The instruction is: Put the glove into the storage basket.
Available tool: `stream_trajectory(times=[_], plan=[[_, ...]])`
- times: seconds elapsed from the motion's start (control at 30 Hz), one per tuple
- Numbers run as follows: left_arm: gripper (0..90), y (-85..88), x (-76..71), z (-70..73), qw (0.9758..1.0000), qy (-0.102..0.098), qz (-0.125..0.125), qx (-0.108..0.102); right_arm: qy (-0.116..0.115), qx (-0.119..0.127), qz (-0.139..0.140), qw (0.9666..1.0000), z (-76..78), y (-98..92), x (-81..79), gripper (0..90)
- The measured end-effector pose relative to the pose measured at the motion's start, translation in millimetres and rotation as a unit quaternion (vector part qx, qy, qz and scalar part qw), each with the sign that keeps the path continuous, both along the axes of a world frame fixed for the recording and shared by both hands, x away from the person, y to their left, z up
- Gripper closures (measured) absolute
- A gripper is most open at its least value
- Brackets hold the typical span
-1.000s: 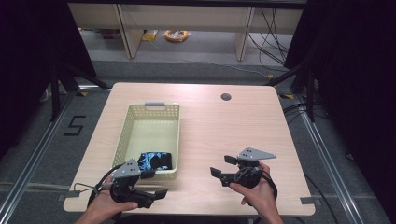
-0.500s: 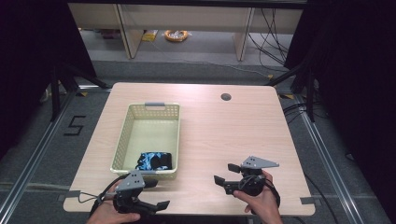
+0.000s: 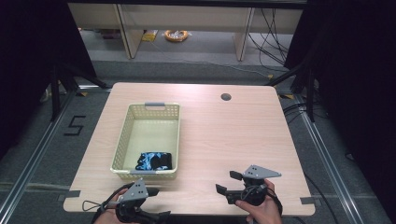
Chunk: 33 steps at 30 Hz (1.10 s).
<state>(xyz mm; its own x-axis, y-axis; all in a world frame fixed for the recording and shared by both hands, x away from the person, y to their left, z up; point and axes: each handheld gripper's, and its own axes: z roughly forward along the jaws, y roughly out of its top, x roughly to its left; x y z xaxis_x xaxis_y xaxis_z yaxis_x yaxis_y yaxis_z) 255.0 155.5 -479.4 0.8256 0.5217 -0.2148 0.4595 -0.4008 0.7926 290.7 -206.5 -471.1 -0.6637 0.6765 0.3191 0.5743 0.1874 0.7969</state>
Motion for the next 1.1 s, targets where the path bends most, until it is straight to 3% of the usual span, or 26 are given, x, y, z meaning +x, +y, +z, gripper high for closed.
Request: stream_trajectory(times=[0.03, 0.07, 0.13, 0.17, 0.27, 0.3, 0.33, 0.37, 0.4, 0.47, 0.53, 0.57, 0.6, 0.7, 0.8, 0.87, 0.9, 1.0, 1.03, 1.1], plan=[[16.5, 0.6, 0.4, -2.1, 1.0, 0.001, -0.002, 0.005, -0.021, -0.011, 0.01, 0.9997, -1.9, -2.4, 1.7, 21.8], [16.5, 0.6, 0.6, -4.4, 1.0, -0.001, 0.0, 0.009, -0.005, -0.003, 0.002, 1.0, -2.1, -1.4, -2.1, 21.8], [16.6, 0.3, -0.2, -8.3, 0.9998, 0.01, 0.011, 0.016, -0.019, -0.019, 0.007, 0.9996, -4.6, -4.3, -2.7, 21.2], [16.6, 1.7, 1.6, -10.1, 0.9996, -0.001, 0.005, 0.028, -0.019, -0.019, 0.011, 0.9996, -5.3, -4.9, -3.2, 20.9], [17.0, 0.6, 1.0, -17.0, 0.9995, 0.011, 0.022, 0.021, -0.01, -0.038, 0.003, 0.9992, -6.7, -5.6, -8.0, 19.3], [17.1, 2.3, 2.2, -17.7, 0.9993, 0.005, 0.02, 0.029, 0.003, -0.029, 0.002, 0.9996, -7.2, -4.8, -10.5, 18.7], [17.2, 3.4, 2.3, -18.2, 0.9991, 0.003, 0.025, 0.035, -0.015, -0.041, 0.008, 0.999, -9.0, -6.7, -9.8, 17.9], [17.2, 4.2, 3.4, -20.1, 0.999, -0.01, 0.023, 0.037, 0.01, -0.041, 0.002, 0.9991, -8.6, -6.0, -13.9, 17.5], [17.2, 4.2, 3.4, -20.1, 0.999, -0.01, 0.023, 0.037, -0.007, -0.051, 0.011, 0.9986, -11.7, -7.7, -12.6, 17.1], [17.1, 5.2, 2.9, -23.1, 0.9983, -0.014, 0.027, 0.051, 0.004, -0.052, 0.012, 0.9986, -14.1, -8.1, -15.4, 16.7], [17.1, 4.5, 1.8, -24.4, 0.9986, -0.012, 0.027, 0.045, 0.011, -0.056, 0.008, 0.9983, -16.4, -8.4, -18.1, 16.7], [17.1, 3.3, 0.7, -25.1, 0.9989, -0.011, 0.029, 0.037, 0.004, -0.063, 0.012, 0.9979, -17.4, -10.1, -17.5, 16.6], [17.0, 3.5, -0.2, -24.8, 0.9988, -0.001, 0.028, 0.041, 0.003, -0.066, 0.015, 0.9977, -17.9, -11.0, -17.4, 16.6], [16.9, 2.2, -1.7, -26.3, 0.9985, -0.011, 0.024, 0.049, 0.005, -0.071, 0.009, 0.9975, -18.4, -11.7, -19.4, 16.6], [16.9, 1.3, -2.1, -27.2, 0.9987, -0.01, 0.025, 0.042, 0.004, -0.073, 0.014, 0.9972, -20.3, -11.0, -19.4, 16.6], [16.9, 3.8, -0.5, -25.9, 0.998, -0.014, 0.019, 0.058, 0.0, -0.079, 0.013, 0.9968, -19.9, -10.6, -19.8, 16.6], [16.9, 3.0, -1.0, -26.0, 0.9985, -0.016, 0.021, 0.047, 0.0, -0.08, 0.014, 0.9967, -19.8, -10.3, -20.0, 16.6], [16.9, 4.3, -0.3, -25.9, 0.9981, -0.013, 0.021, 0.057, 0.002, -0.079, 0.022, 0.9967, -20.2, -9.9, -19.2, 16.6], [16.9, 3.5, -0.6, -26.7, 0.9983, -0.009, 0.024, 0.053, 0.015, -0.073, 0.012, 0.9971, -19.8, -8.1, -21.8, 16.6], [16.8, 3.5, -0.3, -27.1, 0.9981, -0.009, 0.022, 0.056, 0.011, -0.073, 0.01, 0.9972, -20.3, -7.9, -21.8, 16.6]])
